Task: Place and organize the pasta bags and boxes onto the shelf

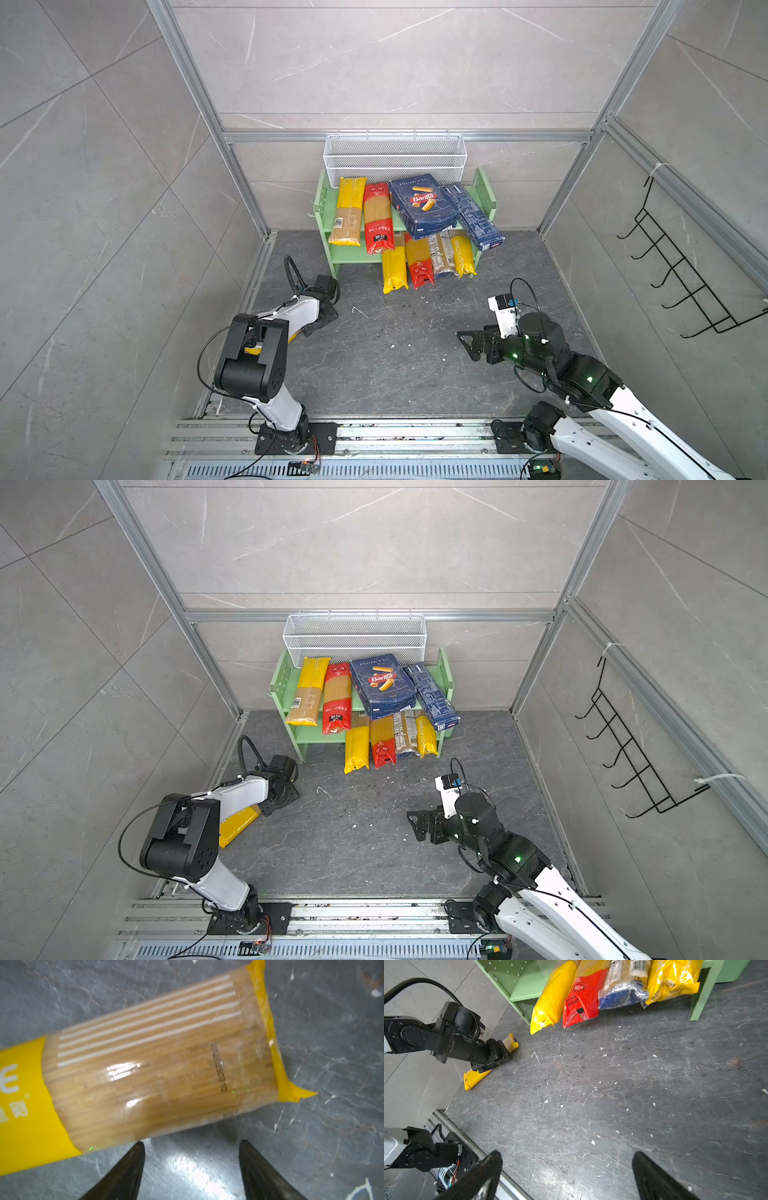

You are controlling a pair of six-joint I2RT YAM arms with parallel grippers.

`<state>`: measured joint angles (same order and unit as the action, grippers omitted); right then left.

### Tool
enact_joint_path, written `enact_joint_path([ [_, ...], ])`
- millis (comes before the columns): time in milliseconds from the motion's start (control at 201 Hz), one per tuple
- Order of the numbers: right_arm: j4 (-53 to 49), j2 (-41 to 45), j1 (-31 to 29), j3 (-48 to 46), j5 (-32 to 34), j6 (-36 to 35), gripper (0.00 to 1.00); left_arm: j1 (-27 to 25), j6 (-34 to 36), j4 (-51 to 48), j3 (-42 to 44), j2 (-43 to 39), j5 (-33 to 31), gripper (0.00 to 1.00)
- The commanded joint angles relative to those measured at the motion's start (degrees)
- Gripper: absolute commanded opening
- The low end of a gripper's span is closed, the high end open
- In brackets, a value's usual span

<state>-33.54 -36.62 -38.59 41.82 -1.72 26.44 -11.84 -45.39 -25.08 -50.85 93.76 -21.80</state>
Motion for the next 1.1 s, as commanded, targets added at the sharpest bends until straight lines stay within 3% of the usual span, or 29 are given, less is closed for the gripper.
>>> enact_joint_path([
  [0, -2.0, 0.9, 0.3, 0.4, 1.0, -1.5, 1.0, 4.2, 0.5, -2.4, 0.3, -5.2, 0.3, 0.76],
  [254, -1.1, -0.8, 0.4, 0.4, 0.7, -1.6, 1.0, 15.5, 4.7, -5.2, -3.2, -9.6, 2.5, 0.77],
  [428, -0.6, -2.2, 0.6, 1.6, 0.8, -2.3, 1.0, 22.9, 6.3, -6.4, -6.6, -4.3, 8.4, 0.76],
  [692, -0.6, -4.3, 1.2, 4.3, 0.4, -3.6, 1.0, 23.8, 4.3, -8.0, -10.6, 4.0, 11.3, 0.77],
  [916, -1.2, -4.3, 1.7, 5.0, -0.4, -3.7, 1.0, 23.4, 0.3, -6.6, -8.8, 5.7, 13.7, 0.76],
  [1090, -2.0, -3.5, 2.2, 5.5, -0.5, -4.2, 1.0, 18.5, -1.3, -6.2, -7.1, 5.9, 12.9, 0.75],
])
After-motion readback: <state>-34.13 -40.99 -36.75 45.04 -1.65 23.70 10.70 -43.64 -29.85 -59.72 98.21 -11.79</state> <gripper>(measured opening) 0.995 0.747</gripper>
